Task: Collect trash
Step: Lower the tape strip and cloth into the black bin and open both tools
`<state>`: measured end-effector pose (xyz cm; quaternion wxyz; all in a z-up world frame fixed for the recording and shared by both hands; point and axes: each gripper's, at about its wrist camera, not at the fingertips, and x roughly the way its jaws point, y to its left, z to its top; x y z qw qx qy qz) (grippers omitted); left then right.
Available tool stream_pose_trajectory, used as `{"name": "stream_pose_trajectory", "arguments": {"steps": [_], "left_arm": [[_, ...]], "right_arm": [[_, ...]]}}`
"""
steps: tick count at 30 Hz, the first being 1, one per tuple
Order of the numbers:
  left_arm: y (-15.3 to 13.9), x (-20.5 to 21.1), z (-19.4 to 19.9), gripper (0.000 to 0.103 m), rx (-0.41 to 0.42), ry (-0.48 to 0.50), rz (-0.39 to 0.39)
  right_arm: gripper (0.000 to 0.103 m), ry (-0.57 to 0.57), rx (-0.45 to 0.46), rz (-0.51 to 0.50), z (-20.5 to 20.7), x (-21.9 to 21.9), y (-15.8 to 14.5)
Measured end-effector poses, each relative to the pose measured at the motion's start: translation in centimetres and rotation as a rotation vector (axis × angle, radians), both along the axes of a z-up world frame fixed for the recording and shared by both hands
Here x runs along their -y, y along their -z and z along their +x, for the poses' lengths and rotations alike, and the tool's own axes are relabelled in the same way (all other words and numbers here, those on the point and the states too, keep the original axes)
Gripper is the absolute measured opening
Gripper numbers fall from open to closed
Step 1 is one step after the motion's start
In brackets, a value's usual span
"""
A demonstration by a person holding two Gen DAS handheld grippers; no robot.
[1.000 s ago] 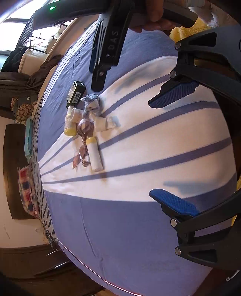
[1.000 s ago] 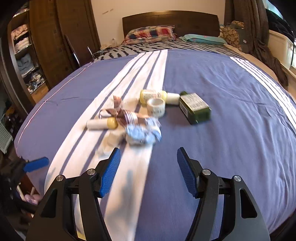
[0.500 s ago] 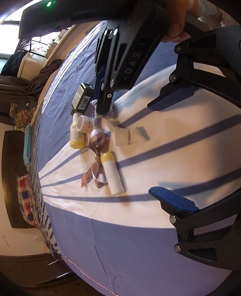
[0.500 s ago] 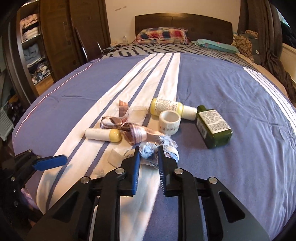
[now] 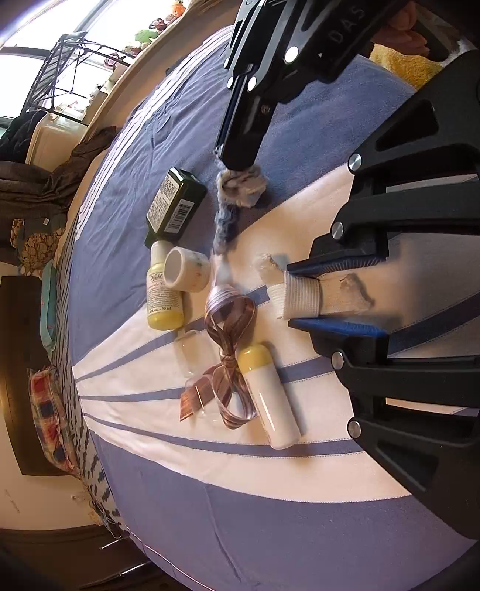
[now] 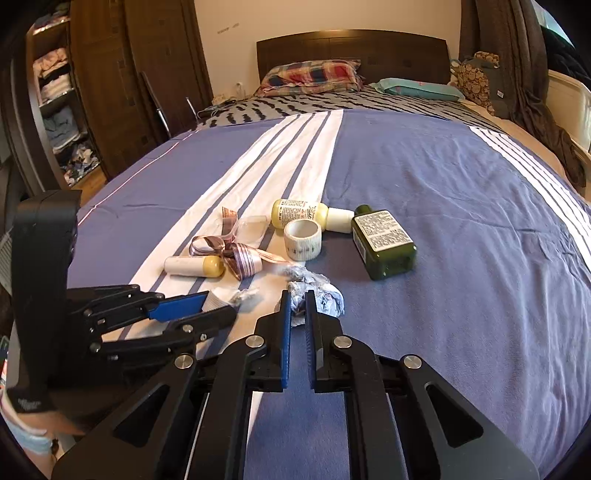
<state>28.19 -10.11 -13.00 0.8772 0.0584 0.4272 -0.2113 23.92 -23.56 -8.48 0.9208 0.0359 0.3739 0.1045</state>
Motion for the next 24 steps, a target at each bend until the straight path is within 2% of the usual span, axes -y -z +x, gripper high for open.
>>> {"name": "stream_pose_trajectory", "arguments": {"steps": [7,19,24], "left_arm": [[-1.0,-1.5,-4.1,0.02,0.006,-0.004,-0.016],[-5.9,-4.5,-14.9,0.02,0.104,-0.01,-0.067],[-6.5,-5.1,-19.1,0.02,0.117,0.005,-0.078]], "right_arm": [[0.006,-0.004,0.022,0.013,-3.4,-0.1,-1.3],[0.005,-0.021,0.098,0.028,-12.3,-0.9,-4.4],[0.005,-0.021,0.11,0.038,-16.5,-1.0,-5.0]]}}
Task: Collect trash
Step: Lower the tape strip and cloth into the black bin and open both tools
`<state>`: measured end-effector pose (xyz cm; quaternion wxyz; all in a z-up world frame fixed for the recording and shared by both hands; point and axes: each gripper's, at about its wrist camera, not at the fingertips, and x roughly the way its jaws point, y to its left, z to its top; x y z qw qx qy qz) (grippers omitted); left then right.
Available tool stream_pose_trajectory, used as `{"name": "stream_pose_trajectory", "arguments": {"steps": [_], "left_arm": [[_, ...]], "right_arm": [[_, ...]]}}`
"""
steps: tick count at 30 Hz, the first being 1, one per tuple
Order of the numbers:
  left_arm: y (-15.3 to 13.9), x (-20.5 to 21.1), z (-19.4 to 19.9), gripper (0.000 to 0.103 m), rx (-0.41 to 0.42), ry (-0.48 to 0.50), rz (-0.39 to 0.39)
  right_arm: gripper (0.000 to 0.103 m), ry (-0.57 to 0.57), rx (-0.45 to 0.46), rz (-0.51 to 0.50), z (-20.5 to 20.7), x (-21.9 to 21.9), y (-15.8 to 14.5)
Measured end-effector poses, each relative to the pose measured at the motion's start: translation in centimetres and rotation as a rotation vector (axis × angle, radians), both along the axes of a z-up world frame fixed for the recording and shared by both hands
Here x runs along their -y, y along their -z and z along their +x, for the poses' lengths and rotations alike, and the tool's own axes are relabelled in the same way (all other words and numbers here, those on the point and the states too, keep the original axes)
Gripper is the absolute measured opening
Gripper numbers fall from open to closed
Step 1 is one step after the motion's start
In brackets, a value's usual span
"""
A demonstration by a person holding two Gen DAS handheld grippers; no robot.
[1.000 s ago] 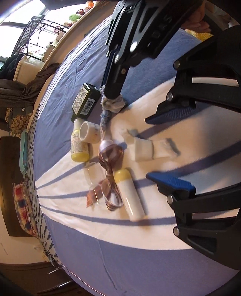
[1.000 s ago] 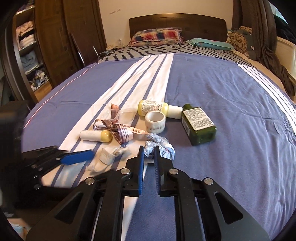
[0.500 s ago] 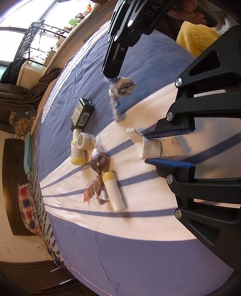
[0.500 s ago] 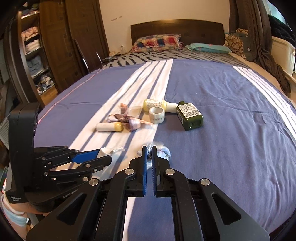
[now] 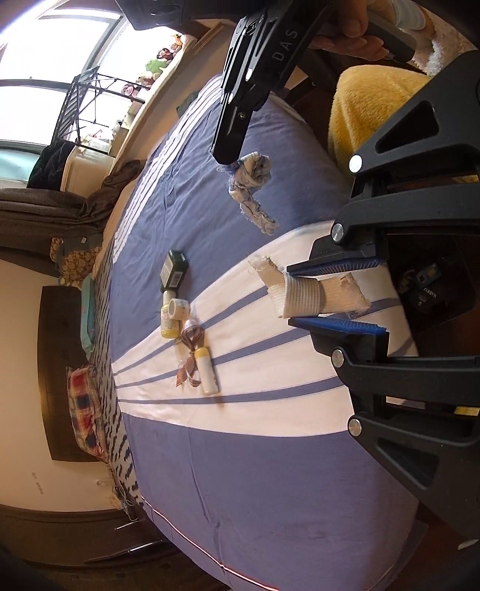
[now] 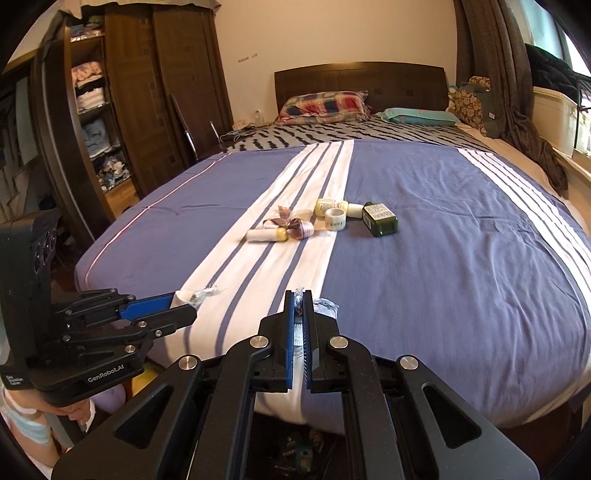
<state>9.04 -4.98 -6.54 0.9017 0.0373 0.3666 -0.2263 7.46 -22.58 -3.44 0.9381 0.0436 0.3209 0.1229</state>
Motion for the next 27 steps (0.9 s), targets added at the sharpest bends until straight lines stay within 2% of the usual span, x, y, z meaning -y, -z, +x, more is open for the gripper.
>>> {"name": "stream_pose_trajectory", "arguments": {"steps": [5,11,18,27], "left_arm": [[1.6,-0.2,-3.3,0.021,-0.029,0.0,-0.004],[6.0,-0.2,-5.4,0.021,-0.117,0.016,0.01],[12.9,-0.4,-5.2,0.021,-0.266,0.02,0.05],[20.2,0.0,-3.7,0.021,-0.439,0.019,0.094]], "right_arm": [[0.005,-0.006,-0.029,0.001,-2.8,-0.1,1.0],[0.005,-0.028,-0.159,-0.003,-4.5,-0.6,5.9],[0.005,-0.046,-0.334,-0.014,-4.5,-1.5,12.8],[0.005,-0.045,-0.477,-0.003,-3.5,-2.3,18.7]]}}
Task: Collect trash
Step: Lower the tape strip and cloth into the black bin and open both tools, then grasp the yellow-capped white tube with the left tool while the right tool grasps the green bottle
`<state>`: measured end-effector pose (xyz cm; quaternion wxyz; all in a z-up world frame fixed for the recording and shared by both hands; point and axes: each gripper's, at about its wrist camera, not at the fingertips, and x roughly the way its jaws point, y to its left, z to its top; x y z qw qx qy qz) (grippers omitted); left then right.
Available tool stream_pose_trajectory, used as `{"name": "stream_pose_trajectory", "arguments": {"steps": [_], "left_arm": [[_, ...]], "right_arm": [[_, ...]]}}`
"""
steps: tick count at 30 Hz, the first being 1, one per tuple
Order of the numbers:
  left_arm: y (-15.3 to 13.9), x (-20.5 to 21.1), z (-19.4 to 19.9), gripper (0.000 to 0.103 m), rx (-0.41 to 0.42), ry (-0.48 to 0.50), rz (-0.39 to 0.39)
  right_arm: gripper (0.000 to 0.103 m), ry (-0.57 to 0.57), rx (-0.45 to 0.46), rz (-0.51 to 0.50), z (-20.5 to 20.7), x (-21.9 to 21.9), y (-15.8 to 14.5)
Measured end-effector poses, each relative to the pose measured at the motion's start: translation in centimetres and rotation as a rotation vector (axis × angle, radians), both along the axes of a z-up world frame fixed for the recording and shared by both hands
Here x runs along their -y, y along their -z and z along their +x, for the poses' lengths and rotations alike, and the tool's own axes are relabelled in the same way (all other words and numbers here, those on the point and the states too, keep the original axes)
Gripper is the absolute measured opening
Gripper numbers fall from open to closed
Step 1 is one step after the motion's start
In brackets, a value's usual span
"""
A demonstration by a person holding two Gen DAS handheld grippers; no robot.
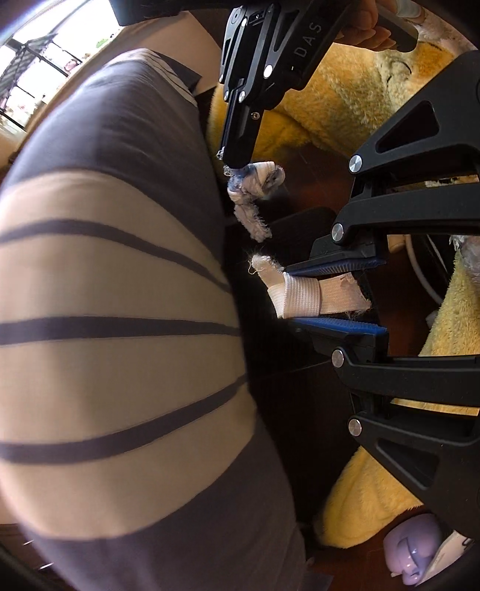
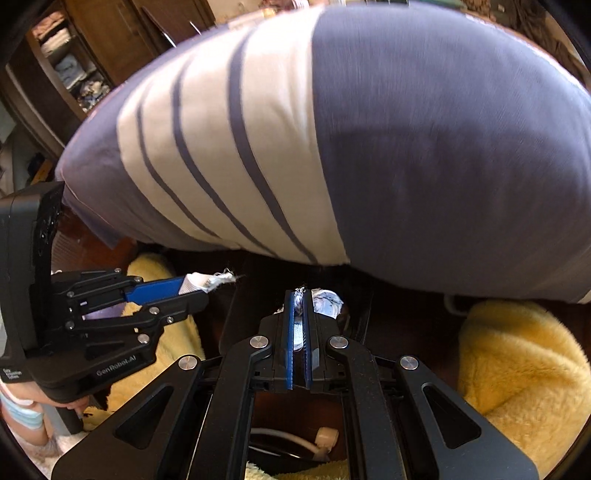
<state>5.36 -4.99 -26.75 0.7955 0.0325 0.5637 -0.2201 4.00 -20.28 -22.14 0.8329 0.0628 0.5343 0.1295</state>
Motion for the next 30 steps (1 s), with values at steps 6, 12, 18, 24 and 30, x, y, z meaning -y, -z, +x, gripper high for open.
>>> {"name": "stream_pose_trajectory", "arguments": {"steps": [6,12,18,24,30], "left_arm": [[3.1,1.1,0.5,0.021,-0.08,0.015,0.019],[4.0,1.7,1.2,0.028,-0.105,0.017,0.035],[3.4,0.7,1.2,0.046,-0.093,-0.009,0.047],[0.7,-0.4,0.9,0.065,-0.022,-0.03,0.05],[-3.5,-1.9,0.3,0.088,0.09,-0.055,0.057]], "right_arm": [[0.005,0.005,-0.073,0.011,0.7,-0.1,2.7],[0.008,0.012,-0.112,0.02,1.8,-0.4,3.7],[0.01,0.055,-0.123,0.038,2.3,0.6,3.5],[0.058,0.081,-0.063,0.062,1.7,1.6,1.1],[0.086,0.13,0.056,0.04,0.7,3.3,-3.4]]}}
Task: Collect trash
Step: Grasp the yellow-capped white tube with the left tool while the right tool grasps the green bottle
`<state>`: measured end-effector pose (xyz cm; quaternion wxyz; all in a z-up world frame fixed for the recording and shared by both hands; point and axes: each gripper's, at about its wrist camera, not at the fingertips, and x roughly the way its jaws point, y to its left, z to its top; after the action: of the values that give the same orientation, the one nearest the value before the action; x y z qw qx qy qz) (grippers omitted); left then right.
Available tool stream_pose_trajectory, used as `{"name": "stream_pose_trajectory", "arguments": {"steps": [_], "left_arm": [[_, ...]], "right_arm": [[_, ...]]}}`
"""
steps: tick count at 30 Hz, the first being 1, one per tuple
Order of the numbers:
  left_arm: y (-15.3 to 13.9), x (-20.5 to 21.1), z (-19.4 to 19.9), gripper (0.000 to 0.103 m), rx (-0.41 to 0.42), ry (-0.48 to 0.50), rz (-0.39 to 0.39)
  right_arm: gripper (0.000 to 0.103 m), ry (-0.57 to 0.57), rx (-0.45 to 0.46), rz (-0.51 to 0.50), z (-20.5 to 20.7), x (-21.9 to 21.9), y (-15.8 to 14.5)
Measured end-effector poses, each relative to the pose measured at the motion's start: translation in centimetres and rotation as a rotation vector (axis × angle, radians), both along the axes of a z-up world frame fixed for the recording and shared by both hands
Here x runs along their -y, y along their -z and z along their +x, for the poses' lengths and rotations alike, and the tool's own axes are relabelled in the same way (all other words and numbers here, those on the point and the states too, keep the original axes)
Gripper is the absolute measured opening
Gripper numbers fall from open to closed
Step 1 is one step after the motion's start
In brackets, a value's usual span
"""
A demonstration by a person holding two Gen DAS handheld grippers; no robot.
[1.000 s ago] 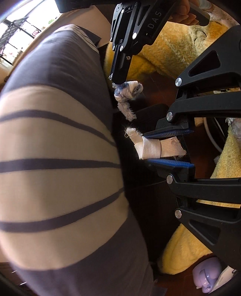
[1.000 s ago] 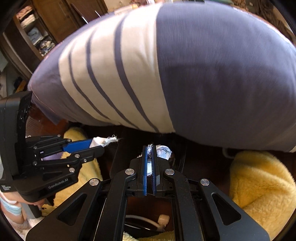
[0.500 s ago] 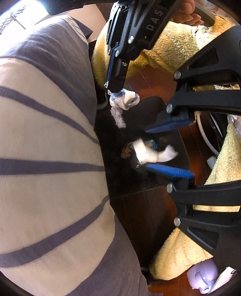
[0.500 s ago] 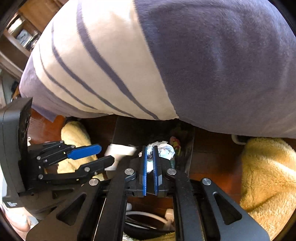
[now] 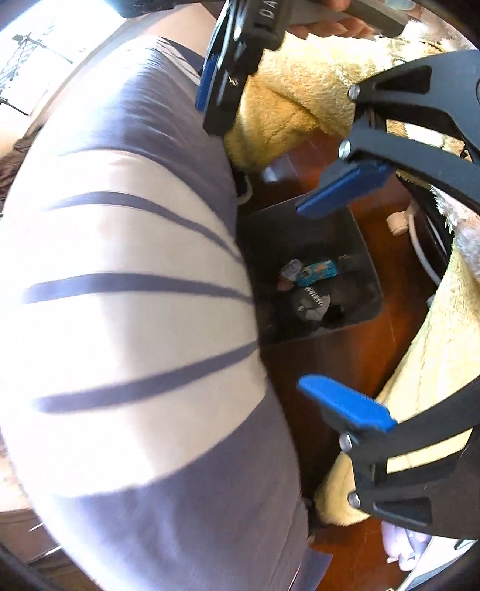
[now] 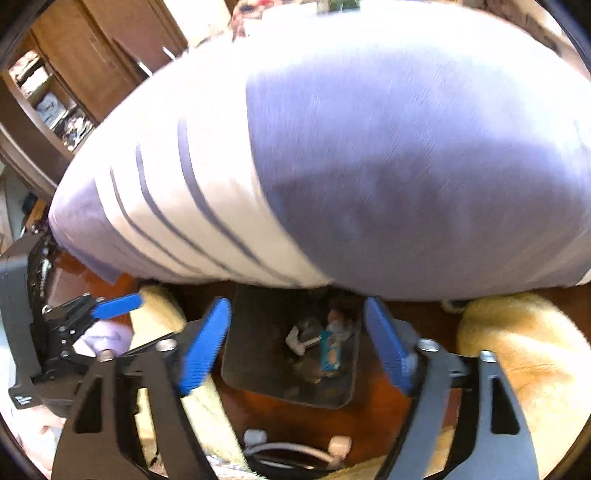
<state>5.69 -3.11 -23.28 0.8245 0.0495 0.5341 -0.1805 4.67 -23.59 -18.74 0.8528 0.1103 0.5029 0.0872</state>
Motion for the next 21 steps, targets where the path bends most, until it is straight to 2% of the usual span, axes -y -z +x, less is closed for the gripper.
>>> {"name": "stream_pose_trajectory", "arguments": {"steps": [2,4,10,16,21], "left_arm": [[-1.7,-0.6,0.0,0.092,0.042,-0.013,-0.009],[-3.6,-1.2,0.0,0.095,0.09,-0.027,-0.02],[-8.1,-2.6,1.6,0.095,0.209,-0.055,-0.031],[-10.1,-2.8,5.6,0.095,0.25,-0.098,-0.02],[-10.7,-2.5,9.6,0.095,0.252,-0.112,-0.016]], "right_arm": [[0.093,0.021,0.047,-0.045,0.0,0.4,-1.9],[0.096,0.044,0.097,-0.071,-0.1,1.1,-3.7],[0.098,0.092,0.187,-0.101,1.5,3.2,-7.4],[0.098,0.109,0.235,-0.136,5.6,4.0,-9.3],[0.098,0.119,0.227,-0.153,9.8,4.0,-9.3]]}}
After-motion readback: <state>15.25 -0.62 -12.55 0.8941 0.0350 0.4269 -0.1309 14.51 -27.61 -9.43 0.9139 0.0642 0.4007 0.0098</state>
